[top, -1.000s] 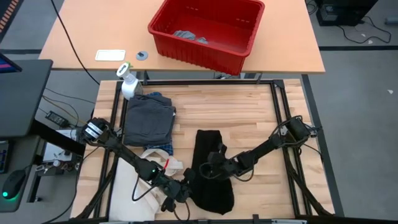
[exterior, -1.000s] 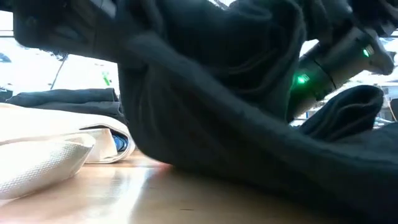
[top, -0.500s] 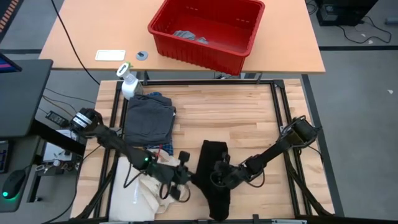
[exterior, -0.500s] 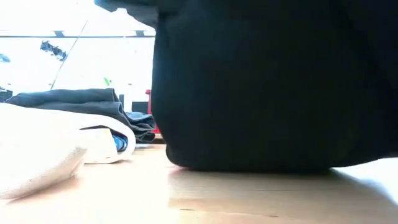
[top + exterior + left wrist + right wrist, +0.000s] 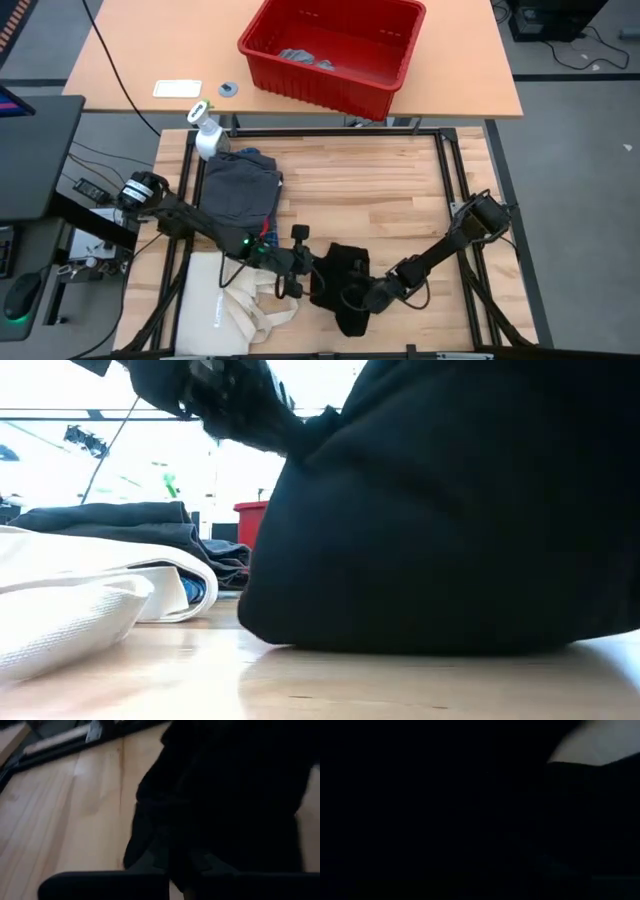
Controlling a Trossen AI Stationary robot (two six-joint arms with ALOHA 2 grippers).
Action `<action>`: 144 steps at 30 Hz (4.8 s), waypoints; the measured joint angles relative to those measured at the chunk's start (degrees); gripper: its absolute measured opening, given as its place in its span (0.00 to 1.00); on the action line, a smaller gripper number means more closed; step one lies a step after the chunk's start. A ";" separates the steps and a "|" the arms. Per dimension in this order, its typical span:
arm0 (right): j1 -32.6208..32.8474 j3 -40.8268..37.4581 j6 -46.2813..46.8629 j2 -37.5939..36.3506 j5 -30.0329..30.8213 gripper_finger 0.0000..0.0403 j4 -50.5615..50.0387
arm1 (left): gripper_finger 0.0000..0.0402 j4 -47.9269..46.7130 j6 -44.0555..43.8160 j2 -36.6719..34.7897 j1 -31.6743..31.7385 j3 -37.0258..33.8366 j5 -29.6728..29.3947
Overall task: Fold Laundry from Bin
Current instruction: Fold the black shirt
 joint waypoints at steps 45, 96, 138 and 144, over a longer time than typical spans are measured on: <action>2.57 -4.48 1.04 2.08 24.91 0.15 -0.20 | 0.08 6.17 -3.87 2.31 10.19 -0.07 8.88; 2.88 2.64 9.55 3.05 26.62 0.07 -14.71 | 0.08 8.99 -2.93 7.91 17.17 0.55 5.77; 2.68 2.60 5.81 3.36 25.77 0.06 -9.07 | 0.81 -0.07 11.57 -3.21 12.39 0.59 11.29; 2.93 2.60 5.81 3.34 25.75 0.06 -10.20 | 0.81 -10.40 3.46 -5.72 8.17 0.32 18.71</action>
